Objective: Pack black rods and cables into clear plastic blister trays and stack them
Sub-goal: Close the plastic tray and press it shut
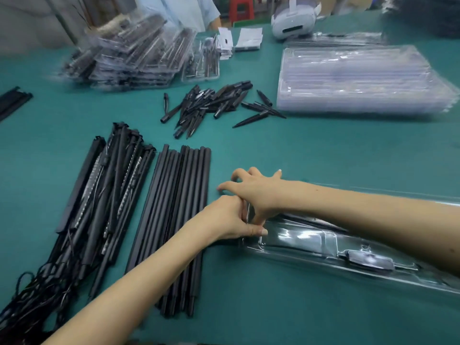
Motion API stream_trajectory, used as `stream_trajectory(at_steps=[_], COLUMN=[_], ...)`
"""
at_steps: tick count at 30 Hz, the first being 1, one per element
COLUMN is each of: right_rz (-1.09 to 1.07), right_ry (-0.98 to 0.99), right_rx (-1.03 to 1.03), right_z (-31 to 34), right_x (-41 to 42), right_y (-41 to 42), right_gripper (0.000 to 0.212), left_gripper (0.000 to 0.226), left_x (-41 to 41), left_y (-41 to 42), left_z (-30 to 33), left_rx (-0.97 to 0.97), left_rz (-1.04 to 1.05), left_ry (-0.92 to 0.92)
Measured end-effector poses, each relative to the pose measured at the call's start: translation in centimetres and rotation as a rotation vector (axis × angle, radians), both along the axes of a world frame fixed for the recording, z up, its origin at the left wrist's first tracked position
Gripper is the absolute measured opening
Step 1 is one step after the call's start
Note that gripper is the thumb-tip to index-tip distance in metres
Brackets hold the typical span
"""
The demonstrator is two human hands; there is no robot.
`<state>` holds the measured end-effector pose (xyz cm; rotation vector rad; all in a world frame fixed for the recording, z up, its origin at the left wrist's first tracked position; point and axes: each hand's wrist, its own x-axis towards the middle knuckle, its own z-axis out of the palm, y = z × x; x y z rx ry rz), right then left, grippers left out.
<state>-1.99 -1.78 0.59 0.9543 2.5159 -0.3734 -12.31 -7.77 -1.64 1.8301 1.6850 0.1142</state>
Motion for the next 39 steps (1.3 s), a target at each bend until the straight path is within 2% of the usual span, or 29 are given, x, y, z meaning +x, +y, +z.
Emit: stream_trajectory(at_steps=[3, 8, 12, 14, 16, 21, 24, 28, 31, 33, 39], right_rz=[-0.015, -0.007, 0.027, 0.034, 0.035, 0.009, -0.104, -0.156, -0.141, -0.146, -0.097], right_ry=[0.017, 0.084, 0.039, 0.013, -0.001, -0.018, -0.06, -0.119, -0.11, -0.1, -0.099], right_rx=[-0.018, -0.091, -0.137, -0.144, -0.14, -0.14, -0.115, -0.014, 0.024, 0.02, 0.061], right_z=[0.5, 1.1, 1.5, 1.5, 1.6, 1.2, 0.8, 0.7, 0.6, 0.5, 0.7], right_x=[0.2, 1.5, 2.0, 1.9, 1.9, 1.9, 1.3, -0.1, -0.5, -0.4, -0.8], right_y=[0.4, 1.0, 1.3, 1.4, 1.4, 1.4, 1.1, 0.4, 0.2, 0.1, -0.1], right_gripper=[0.103, 0.102, 0.097, 0.097, 0.097, 0.104, 0.116, 0.129, 0.126, 0.125, 0.124], left_gripper=[0.05, 0.045, 0.045, 0.051, 0.066, 0.074, 0.078, 0.073, 0.057, 0.049, 0.047], left_x=[-0.3, -1.2, -1.2, -1.3, -1.5, -1.4, -1.3, -1.4, -1.7, -1.9, -1.3], left_y=[0.0, -0.4, -0.3, -0.5, -0.9, -1.2, -1.5, -1.8, -1.6, -1.3, -0.3], left_z=[0.6, 0.7, 0.7, 0.6, 0.5, 0.0, -0.3, -0.4, -0.3, -0.2, 0.3], left_rx=[-0.015, -0.096, -0.116, -0.135, -0.165, -0.145, -0.122, -0.087, -0.047, 0.035, 0.021], left_rz=[-0.045, 0.01, 0.032, 0.039, 0.034, 0.054, 0.075, 0.08, 0.099, 0.107, 0.056], left_ry=[-0.007, -0.09, -0.067, -0.099, -0.144, -0.149, -0.17, -0.218, -0.236, -0.184, -0.105])
